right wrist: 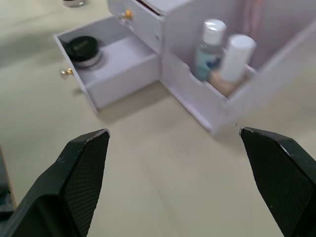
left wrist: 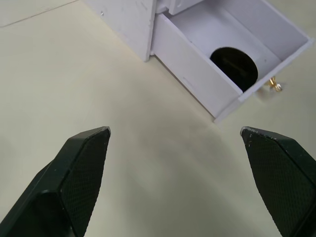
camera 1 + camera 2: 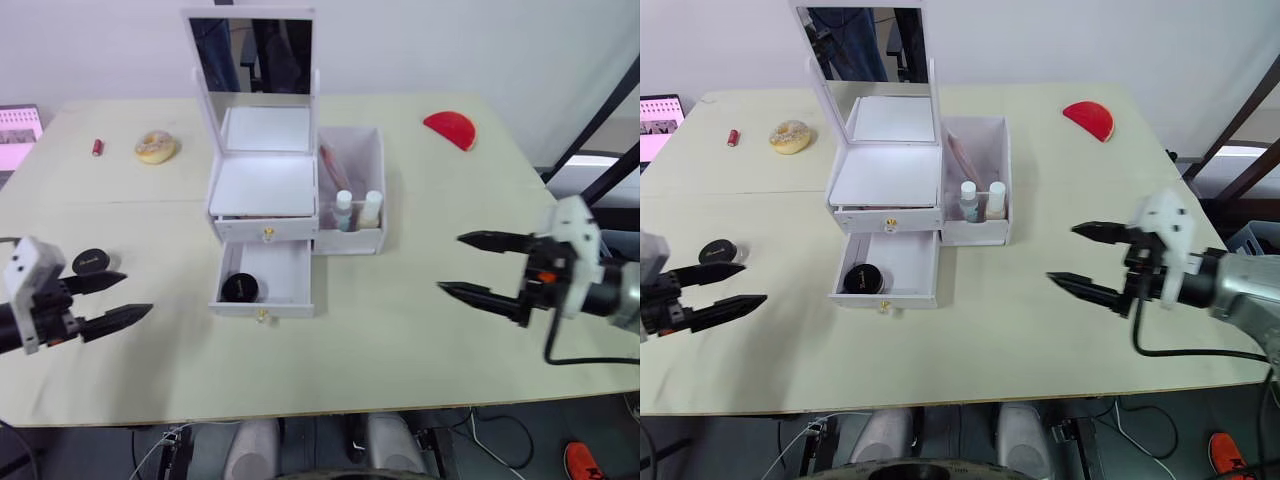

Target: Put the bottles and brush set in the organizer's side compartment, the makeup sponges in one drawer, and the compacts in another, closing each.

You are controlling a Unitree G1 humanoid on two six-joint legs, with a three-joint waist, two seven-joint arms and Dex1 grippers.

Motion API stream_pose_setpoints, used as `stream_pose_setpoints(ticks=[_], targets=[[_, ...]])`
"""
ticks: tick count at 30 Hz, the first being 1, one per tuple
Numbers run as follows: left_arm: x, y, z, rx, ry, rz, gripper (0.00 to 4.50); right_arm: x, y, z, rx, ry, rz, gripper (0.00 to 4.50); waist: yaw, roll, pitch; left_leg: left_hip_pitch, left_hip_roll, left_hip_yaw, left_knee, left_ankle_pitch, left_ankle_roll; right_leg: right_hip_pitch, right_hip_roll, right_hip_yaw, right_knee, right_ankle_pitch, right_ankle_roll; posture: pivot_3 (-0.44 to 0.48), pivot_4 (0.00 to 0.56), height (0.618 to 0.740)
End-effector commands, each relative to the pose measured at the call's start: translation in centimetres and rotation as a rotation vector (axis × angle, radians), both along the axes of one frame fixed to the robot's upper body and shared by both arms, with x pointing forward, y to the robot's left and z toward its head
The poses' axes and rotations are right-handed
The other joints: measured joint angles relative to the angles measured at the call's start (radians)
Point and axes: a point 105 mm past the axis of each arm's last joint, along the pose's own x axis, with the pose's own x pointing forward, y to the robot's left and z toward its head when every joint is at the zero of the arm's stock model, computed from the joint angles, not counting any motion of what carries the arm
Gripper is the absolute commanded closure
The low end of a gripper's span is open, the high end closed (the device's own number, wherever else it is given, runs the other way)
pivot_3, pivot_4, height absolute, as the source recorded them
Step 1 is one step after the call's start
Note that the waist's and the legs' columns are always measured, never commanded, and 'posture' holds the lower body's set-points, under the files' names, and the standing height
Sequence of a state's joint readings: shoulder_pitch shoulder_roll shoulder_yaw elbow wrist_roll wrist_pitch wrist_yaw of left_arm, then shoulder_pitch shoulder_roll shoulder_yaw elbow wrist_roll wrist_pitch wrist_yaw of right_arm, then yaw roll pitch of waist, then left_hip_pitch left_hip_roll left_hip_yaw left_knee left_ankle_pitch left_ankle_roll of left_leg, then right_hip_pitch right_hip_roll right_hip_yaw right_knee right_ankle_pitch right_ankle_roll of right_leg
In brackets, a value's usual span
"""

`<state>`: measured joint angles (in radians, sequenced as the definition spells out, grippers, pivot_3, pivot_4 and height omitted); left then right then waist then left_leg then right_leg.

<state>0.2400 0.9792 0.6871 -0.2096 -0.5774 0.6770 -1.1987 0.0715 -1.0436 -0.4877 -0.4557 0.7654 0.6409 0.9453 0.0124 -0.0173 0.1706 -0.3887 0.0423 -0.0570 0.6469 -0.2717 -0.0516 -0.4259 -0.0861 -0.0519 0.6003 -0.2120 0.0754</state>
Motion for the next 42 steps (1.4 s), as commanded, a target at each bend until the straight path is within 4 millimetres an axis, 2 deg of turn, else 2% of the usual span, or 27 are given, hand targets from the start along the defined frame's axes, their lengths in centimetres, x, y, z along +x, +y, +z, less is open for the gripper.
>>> stream_pose_setpoints(ticks=[1,3,6,8,10,21,26,28,31,35,37,39,42], targets=[[-0.6,3.8,1.3,0.063,-0.052,0.118,0.07,0.2,-4.8,-0.7,-0.066,-0.029,-0.121,0.0,0.0,0.0,0.0,0.0,0.0,0.0,0.0,0.0,0.0,0.0,0.0,0.0,0.0,0.0,0.0,0.0,0.15,0.739],[-0.9,7.1,0.7,0.084,-0.067,0.246,0.07,0.1,-6.7,-1.6,-0.096,-0.019,-0.175,0.0,-0.001,0.002,0.0,0.001,0.0,0.0,0.0,0.0,0.0,0.0,0.0,0.0,0.0,0.0,0.0,0.0,0.15,0.739],[-2.0,10.6,-0.9,0.114,-0.066,0.373,0.07,-0.2,-8.9,-2.1,-0.06,-0.031,-0.25,0.0,-0.005,0.004,0.0,0.001,0.0,0.001,0.0,0.0,0.0,-0.001,0.0,0.0,0.0,0.0,0.0,0.0,0.15,0.739],[-2.3,12.5,-1.0,0.116,-0.104,0.461,0.07,-0.6,-10.4,-2.7,-0.049,-0.028,-0.301,0.0,-0.007,0.003,0.0,0.001,0.001,0.002,0.0,0.0,0.0,-0.001,0.0,0.0,0.0,0.0,0.0,0.0,0.15,0.739],[-2.4,13.6,-0.5,0.113,-0.142,0.507,0.07,-1.0,-11.0,-3.1,-0.039,-0.018,-0.311,0.0,-0.007,0.002,0.0,0.001,0.001,0.002,0.0,0.0,0.0,-0.001,-0.001,0.0,-0.001,0.0,0.0,0.0,0.15,0.739],[-2.6,13.4,-0.1,0.119,-0.152,0.476,0.07,-1.4,-11.4,-3.5,-0.045,0.002,-0.308,0.0,-0.002,0.002,0.0,0.002,0.001,0.003,-0.001,0.0,0.0,-0.001,-0.001,0.0,0.0,0.0,0.0,0.0,0.15,0.739],[-1.4,11.7,0.3,0.108,-0.161,0.412,0.07,-1.2,-10.2,-3.3,-0.039,0.009,-0.268,0.0,-0.001,0.002,0.0,0.001,0.001,0.003,-0.001,0.0,0.0,0.0,-0.001,0.0,0.0,0.0,0.0,0.0,0.15,0.739],[-0.6,9.7,0.7,0.098,-0.17,0.347,0.07,-0.8,-8.2,-2.9,-0.054,0.0,-0.199,0.0,-0.001,0.002,0.0,0.001,0.001,0.003,-0.001,0.0,0.0,0.0,-0.001,0.0,0.0,0.0,0.0,0.0,0.15,0.739],[0.1,6.2,1.1,0.064,-0.189,0.257,0.07,0.1,-3.1,-1.2,-0.014,-0.042,-0.032,0.0,-0.005,0.004,0.001,0.002,0.001,0.003,0.0,0.0,0.0,0.0,-0.001,0.001,0.0,0.0,0.0,0.0,0.15,0.739],[0.0,3.6,0.9,0.022,-0.173,0.248,0.07,0.5,4.0,1.0,0.044,-0.088,0.214,0.0,-0.023,0.004,0.001,0.004,0.003,0.005,0.0,0.0,0.0,0.0,0.001,0.003,0.002,0.0,0.0,0.0,0.15,0.739],[-0.4,2.5,0.6,0.013,-0.184,0.259,0.07,0.2,6.2,1.5,0.049,-0.087,0.304,0.0,-0.025,0.003,0.001,0.005,0.005,0.005,-0.001,0.0,0.0,0.0,0.003,0.003,0.002,0.001,-0.001,0.0,0.15,0.739],[-0.6,1.8,0.3,0.005,-0.225,0.312,0.07,-0.1,7.6,2.0,0.053,-0.086,0.365,0.0,-0.024,0.003,0.001,0.004,0.005,0.005,-0.001,0.0,0.0,0.0,0.004,0.003,0.001,0.001,-0.001,0.0,0.15,0.739],[-0.4,2.0,-0.1,-0.012,-0.291,0.469,0.07,-0.5,9.1,2.6,0.047,-0.082,0.431,0.0,-0.013,0.001,0.0,0.003,0.005,0.004,-0.001,0.0,0.0,0.0,0.004,0.004,0.0,0.002,-0.004,0.0,0.15,0.739]])
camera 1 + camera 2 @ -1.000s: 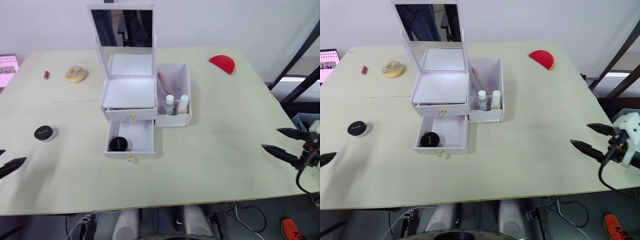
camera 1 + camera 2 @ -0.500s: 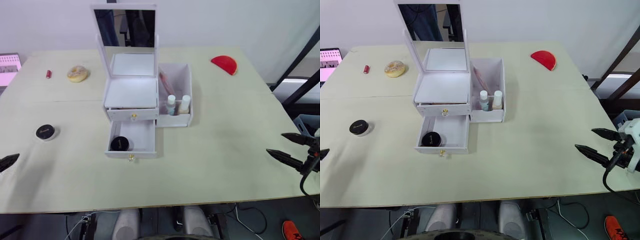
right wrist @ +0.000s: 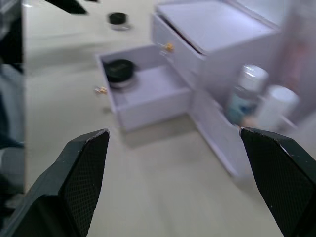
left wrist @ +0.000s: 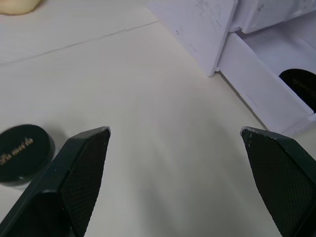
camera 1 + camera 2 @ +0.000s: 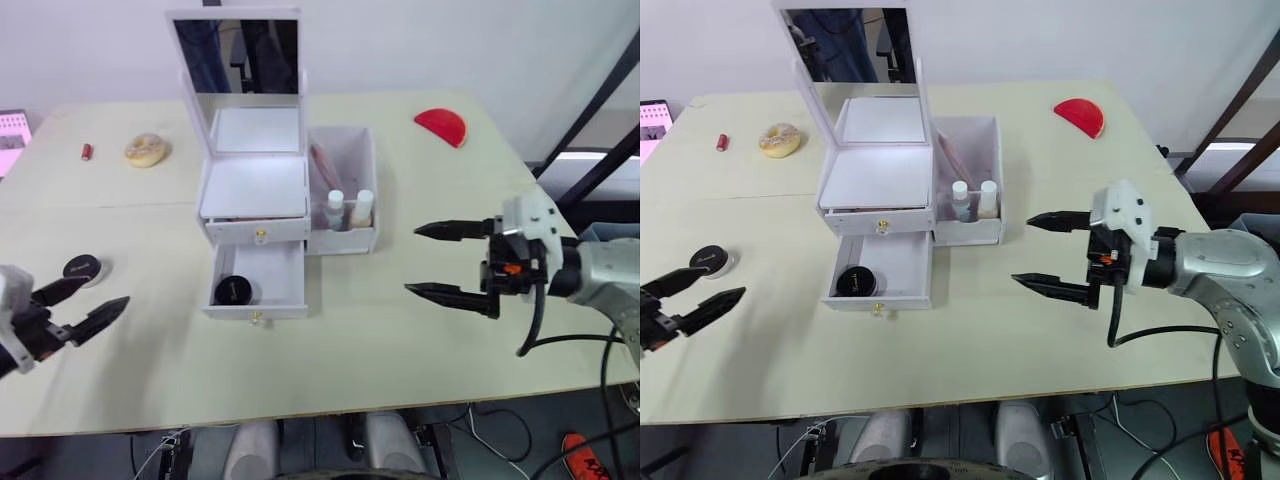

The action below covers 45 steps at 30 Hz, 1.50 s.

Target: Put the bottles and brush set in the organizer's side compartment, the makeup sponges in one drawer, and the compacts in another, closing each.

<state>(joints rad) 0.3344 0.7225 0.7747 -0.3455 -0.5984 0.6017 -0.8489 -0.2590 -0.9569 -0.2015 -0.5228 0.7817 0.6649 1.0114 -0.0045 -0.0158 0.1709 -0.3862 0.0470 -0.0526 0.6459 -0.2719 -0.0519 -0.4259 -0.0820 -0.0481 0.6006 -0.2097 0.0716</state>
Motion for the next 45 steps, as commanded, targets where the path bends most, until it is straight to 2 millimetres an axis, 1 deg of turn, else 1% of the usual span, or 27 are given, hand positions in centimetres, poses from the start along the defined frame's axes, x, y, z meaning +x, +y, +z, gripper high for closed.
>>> stream_pose_setpoints(ticks=[1,4,7,10,13,17,19,22,26,29,32,37,39,42,45], targets=[[0.1,0.5,1.0,0.004,-0.097,0.166,0.07,-1.0,1.8,1.2,-0.006,-0.026,0.087,0.0,0.008,-0.001,0.0,0.0,0.0,0.0,0.0,0.0,0.0,0.0,0.0,0.0,0.0,0.0,0.0,0.0,0.15,0.739],[0.5,1.2,0.3,-0.015,-0.11,0.276,0.07,-1.5,2.9,1.7,-0.015,-0.031,0.135,0.0,0.018,-0.001,-0.001,0.001,0.0,0.0,0.002,0.0,0.0,0.0,0.0,0.0,0.001,0.0,0.0,0.0,0.15,0.739],[1.6,2.4,-0.7,-0.009,-0.094,0.387,0.07,-1.6,3.8,2.1,-0.016,-0.035,0.161,0.0,0.02,-0.002,-0.001,0.001,0.0,-0.001,0.003,0.0,0.0,0.001,0.001,0.0,0.002,0.0,0.0,0.0,0.15,0.739],[3.4,3.6,-1.5,0.026,-0.088,0.467,0.07,-1.4,4.3,2.2,-0.017,-0.034,0.157,0.0,0.019,-0.002,-0.001,0.004,0.0,-0.001,0.003,0.0,0.0,0.002,0.001,0.0,0.002,0.0,0.0,0.0,0.15,0.739],[5.2,4.8,-1.8,0.048,-0.082,0.537,0.07,-1.2,4.5,2.2,-0.01,-0.035,0.152,0.0,0.017,-0.004,-0.002,0.006,0.0,-0.001,0.003,0.0,0.0,0.005,0.001,0.0,0.002,0.0,0.0,0.0,0.15,0.739],[7.1,5.7,-2.5,0.087,-0.049,0.565,0.07,-1.3,5.1,2.0,0.007,-0.038,0.149,0.0,0.016,-0.005,-0.002,0.007,0.0,-0.001,0.002,0.0,0.0,0.005,0.001,0.0,0.003,0.0,0.0,0.0,0.15,0.739],[7.8,6.2,-2.7,0.096,-0.05,0.588,0.07,-1.2,5.1,1.8,0.011,-0.038,0.137,0.0,0.016,-0.004,-0.002,0.006,0.0,-0.001,0.0,0.0,0.0,0.003,0.002,0.0,0.003,0.003,-0.004,0.0,0.15,0.739],[8.4,6.9,-2.7,0.109,-0.059,0.614,0.07,-1.1,5.0,1.6,0.012,-0.036,0.112,0.0,0.016,-0.005,-0.002,0.006,0.0,-0.001,-0.001,0.0,0.0,0.003,0.002,0.0,0.003,0.003,-0.004,0.0,0.15,0.739],[8.9,7.7,-3.2,0.108,-0.049,0.646,0.07,-1.2,5.0,1.4,0.017,-0.031,0.092,0.0,0.016,-0.005,-0.002,0.005,0.0,0.0,0.0,0.0,0.0,0.003,0.002,0.0,0.003,0.003,-0.004,0.0,0.15,0.739],[9.4,7.8,-3.9,0.101,-0.028,0.644,0.07,-1.3,4.9,1.4,0.018,-0.029,0.085,0.0,0.017,-0.005,-0.002,0.006,0.0,0.0,0.0,0.0,0.0,0.003,0.002,0.0,0.003,0.003,-0.004,0.0,0.15,0.739],[10.2,6.9,-4.7,0.091,-0.009,0.595,0.07,-1.3,4.9,1.3,0.018,-0.028,0.079,0.0,0.018,-0.005,-0.002,0.006,0.0,0.0,0.001,0.0,0.0,0.003,0.001,0.0,0.004,0.003,-0.004,0.0,0.15,0.739],[10.2,6.2,-5.6,0.047,0.017,0.56,0.07,-1.5,4.9,1.3,0.016,-0.028,0.078,0.0,0.017,-0.005,-0.002,0.006,0.0,0.0,0.0,0.0,0.0,0.003,0.001,0.0,0.004,0.003,-0.004,0.0,0.15,0.739],[10.0,6.5,-5.8,0.034,0.016,0.58,0.59,-1.5,4.9,1.3,0.015,-0.027,0.076,0.0,0.017,-0.005,-0.002,0.006,0.0,0.0,0.0,0.0,0.0,0.003,0.001,0.0,0.004,0.003,-0.004,0.0,0.15,0.739],[9.9,6.6,-5.6,0.038,0.012,0.581,1.82,-1.5,4.9,1.3,0.014,-0.027,0.075,0.0,0.017,-0.005,-0.002,0.006,0.0,0.0,0.0,0.0,0.0,0.003,0.001,0.0,0.004,0.003,-0.004,0.0,0.15,0.739],[9.9,6.6,-5.4,0.041,0.003,0.583,1.81,-1.5,4.9,1.3,0.012,-0.025,0.074,0.0,0.017,-0.005,-0.002,0.006,0.0,0.0,0.0,0.0,0.0,0.003,0.001,0.0,0.004,0.003,-0.004,0.0,0.15,0.739]])
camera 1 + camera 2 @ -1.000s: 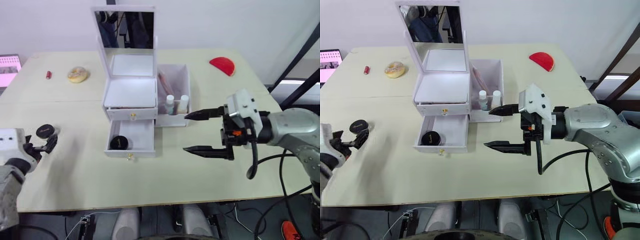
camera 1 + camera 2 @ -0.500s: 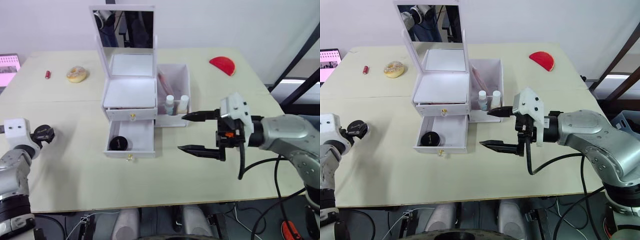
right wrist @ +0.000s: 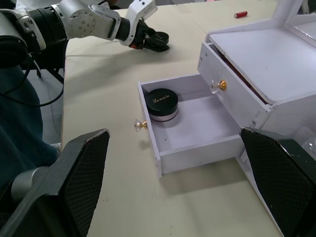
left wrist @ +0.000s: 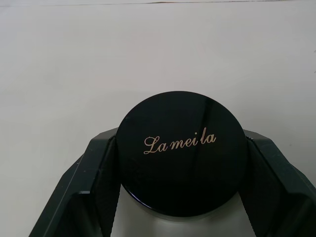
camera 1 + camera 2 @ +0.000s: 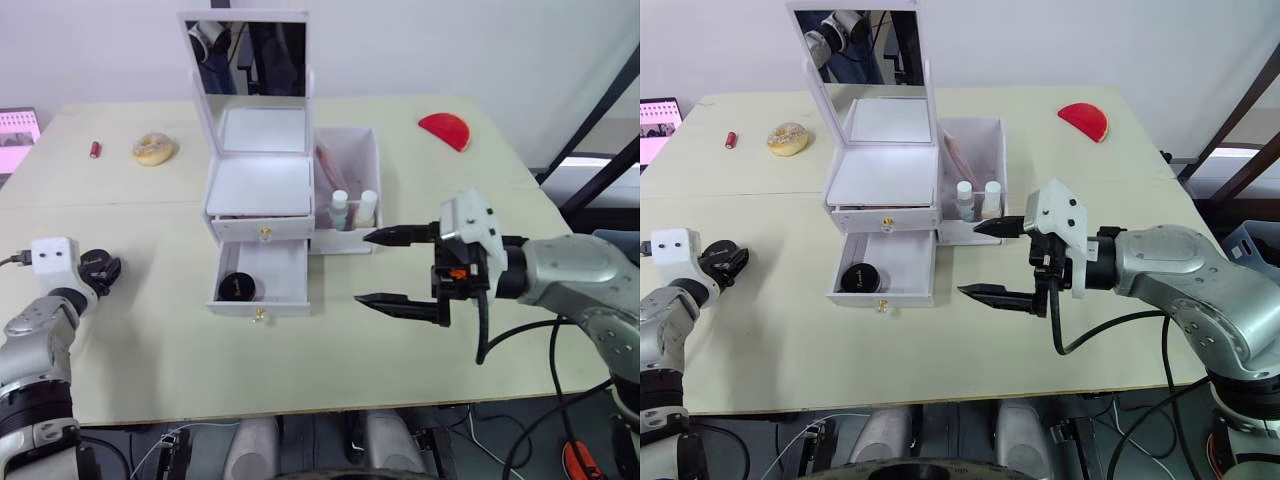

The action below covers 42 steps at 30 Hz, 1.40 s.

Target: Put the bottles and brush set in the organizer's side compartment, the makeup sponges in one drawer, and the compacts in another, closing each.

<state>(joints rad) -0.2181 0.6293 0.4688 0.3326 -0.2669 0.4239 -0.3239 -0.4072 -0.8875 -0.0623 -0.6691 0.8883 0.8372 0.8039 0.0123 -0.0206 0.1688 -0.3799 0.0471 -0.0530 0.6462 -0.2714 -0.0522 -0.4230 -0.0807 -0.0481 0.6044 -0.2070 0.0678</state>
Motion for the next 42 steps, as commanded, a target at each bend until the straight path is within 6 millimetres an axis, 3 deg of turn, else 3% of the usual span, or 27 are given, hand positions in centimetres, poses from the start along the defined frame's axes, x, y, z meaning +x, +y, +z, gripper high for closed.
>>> stream_pose_setpoints(ticks=[1,7,11,17,21,25,32,42], targets=[[-0.3,0.6,1.4,0.028,-0.041,0.01,1.81,-0.4,0.1,0.9,-0.001,-0.049,0.009,0.0,0.0,0.0,0.0,0.0,0.0,0.0,0.0,0.0,0.0,0.0,0.0,0.0,0.0,0.0,0.0,0.0,0.15,0.739],[-0.2,-0.6,4.9,0.096,-0.134,-0.095,1.81,-0.5,0.2,0.8,0.002,-0.044,0.008,0.0,0.0,0.0,0.0,-0.001,0.0,0.0,-0.001,0.0,0.0,-0.001,0.0,0.0,-0.001,0.0,0.0,0.0,0.15,0.739],[-0.3,-2.9,8.6,0.112,-0.216,-0.277,1.81,-0.5,0.2,0.6,-0.001,-0.033,0.004,0.0,0.002,-0.001,0.001,-0.003,0.0,-0.001,0.0,0.0,0.0,-0.002,0.0,0.0,-0.001,0.0,0.0,0.0,0.15,0.739],[-2.1,-9.7,13.1,0.07,-0.288,-0.798,1.81,-0.2,0.1,0.2,0.002,-0.022,-0.013,0.0,-0.001,0.0,0.001,-0.005,0.0,0.0,0.0,0.0,0.0,-0.003,-0.001,-0.001,-0.004,0.0,0.0,0.0,0.15,0.739],[-3.4,-13.4,12.8,0.03,-0.191,-1.103,1.81,0.0,0.1,-0.1,0.005,-0.018,-0.029,0.0,-0.001,0.001,0.001,-0.007,0.0,0.0,-0.001,0.0,0.0,-0.005,0.0,-0.001,-0.004,0.0,0.0,0.0,0.15,0.739],[-3.1,-16.4,11.9,0.052,-0.104,-1.314,1.81,0.0,0.1,-0.3,0.013,-0.016,-0.043,0.0,0.002,0.002,0.002,-0.008,0.0,0.0,-0.001,0.0,0.0,-0.005,0.0,-0.001,-0.004,0.0,0.0,0.0,0.15,0.739],[-0.7,-19.5,10.4,0.119,0.004,-1.529,1.81,-0.2,-0.1,-0.5,0.024,-0.029,-0.099,0.0,0.001,0.001,0.002,-0.008,0.0,0.0,0.001,0.0,0.0,-0.005,0.0,-0.001,-0.004,0.0,0.0,0.0,0.15,0.739],[-0.6,-23.0,8.3,0.116,0.058,-1.746,1.81,-0.7,-0.8,-0.5,0.024,-0.04,-0.174,0.0,0.0,0.002,0.002,-0.009,0.0,0.0,0.0,0.0,0.001,-0.005,0.001,0.0,-0.005,-0.001,0.001,0.0,0.15,0.739]])
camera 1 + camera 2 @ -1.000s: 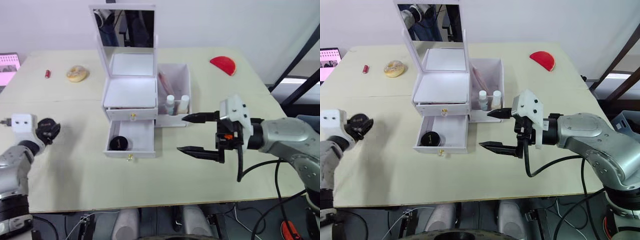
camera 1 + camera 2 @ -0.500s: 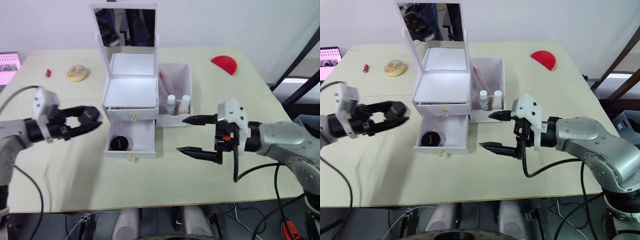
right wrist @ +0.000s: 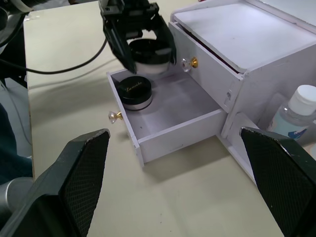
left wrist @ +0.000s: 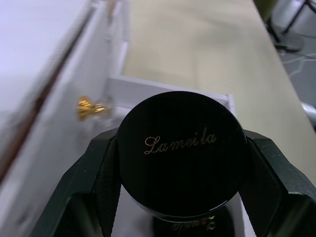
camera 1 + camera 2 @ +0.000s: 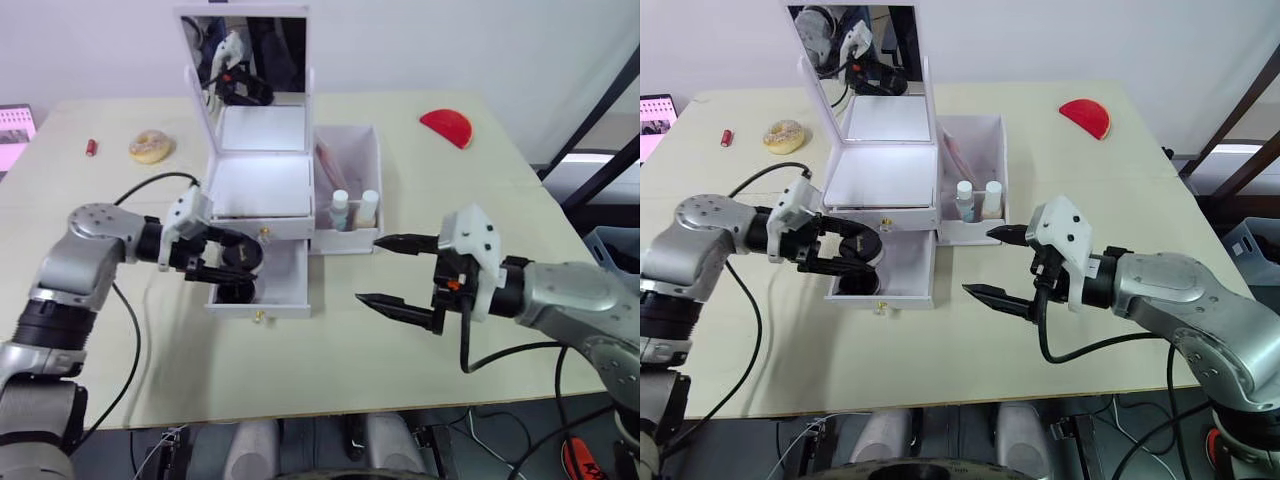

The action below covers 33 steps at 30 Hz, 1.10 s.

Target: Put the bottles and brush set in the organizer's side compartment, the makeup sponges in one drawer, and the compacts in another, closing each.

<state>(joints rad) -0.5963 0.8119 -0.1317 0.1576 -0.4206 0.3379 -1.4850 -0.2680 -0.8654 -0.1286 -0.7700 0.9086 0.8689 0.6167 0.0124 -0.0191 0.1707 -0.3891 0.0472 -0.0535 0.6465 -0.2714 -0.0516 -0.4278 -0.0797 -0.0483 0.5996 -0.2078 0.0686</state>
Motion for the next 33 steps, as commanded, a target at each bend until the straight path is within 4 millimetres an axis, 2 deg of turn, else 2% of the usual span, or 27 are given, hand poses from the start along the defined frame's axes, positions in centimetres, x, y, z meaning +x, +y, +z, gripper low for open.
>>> stream_pose_setpoints(ticks=[1,5,10,16,21,23,25,33], targets=[[0.4,-1.3,-0.2,-0.003,-0.052,-0.032,1.81,-0.6,0.0,0.8,-0.002,-0.044,-0.003,0.0,0.002,0.0,0.0,0.0,0.0,0.0,0.0,0.0,0.0,0.0,0.0,0.0,0.0,0.0,0.0,0.0,0.15,0.739],[0.8,-2.4,-1.5,-0.012,-0.061,-0.029,1.81,-0.7,0.0,0.9,-0.003,-0.046,-0.009,0.0,0.001,0.0,0.0,0.0,0.0,0.0,0.001,0.0,0.0,0.001,0.0,0.0,0.0,0.0,0.0,0.0,0.15,0.739],[0.5,-2.8,-3.3,-0.004,-0.052,-0.02,1.81,-0.7,-0.1,1.1,-0.006,-0.052,-0.015,0.0,-0.002,0.0,0.0,0.001,0.0,-0.001,0.0,0.0,0.0,0.001,0.0,0.0,0.001,0.0,0.0,0.0,0.15,0.739],[-0.3,-3.3,-4.1,-0.004,-0.046,-0.031,1.81,-0.7,-0.1,1.1,-0.007,-0.049,-0.016,0.0,0.001,0.0,0.0,0.001,0.0,-0.001,0.001,0.0,0.0,0.001,0.0,0.0,0.001,0.0,0.0,0.0,0.15,0.739],[-0.3,-3.5,-3.9,-0.021,-0.05,-0.029,1.81,-0.7,0.0,1.1,-0.007,-0.048,-0.012,0.0,0.001,0.0,0.0,0.001,0.0,-0.001,0.001,0.0,0.0,0.001,0.0,0.0,0.001,0.0,0.0,0.0,0.15,0.739],[-0.3,-3.6,-3.9,-0.025,-0.05,-0.032,0.75,-0.7,0.0,1.1,-0.005,-0.048,-0.01,0.0,0.001,0.0,0.0,0.001,0.0,-0.001,0.001,0.0,0.0,0.001,0.0,0.0,0.001,0.0,0.0,0.0,0.15,0.739],[-0.1,-3.6,-3.7,-0.03,-0.056,-0.026,0.03,-0.7,0.1,1.1,-0.004,-0.047,-0.007,0.0,0.001,0.0,0.0,0.001,0.0,-0.001,0.001,0.0,0.0,0.001,0.0,0.0,0.001,0.0,0.0,0.0,0.15,0.739],[0.4,-3.6,-1.9,-0.07,-0.073,-0.002,0.03,-0.7,0.3,1.0,-0.003,-0.045,0.0,0.0,0.0,0.0,0.0,0.001,0.0,-0.001,0.001,0.0,0.0,0.001,0.0,0.0,0.001,0.0,0.0,0.0,0.15,0.739]])
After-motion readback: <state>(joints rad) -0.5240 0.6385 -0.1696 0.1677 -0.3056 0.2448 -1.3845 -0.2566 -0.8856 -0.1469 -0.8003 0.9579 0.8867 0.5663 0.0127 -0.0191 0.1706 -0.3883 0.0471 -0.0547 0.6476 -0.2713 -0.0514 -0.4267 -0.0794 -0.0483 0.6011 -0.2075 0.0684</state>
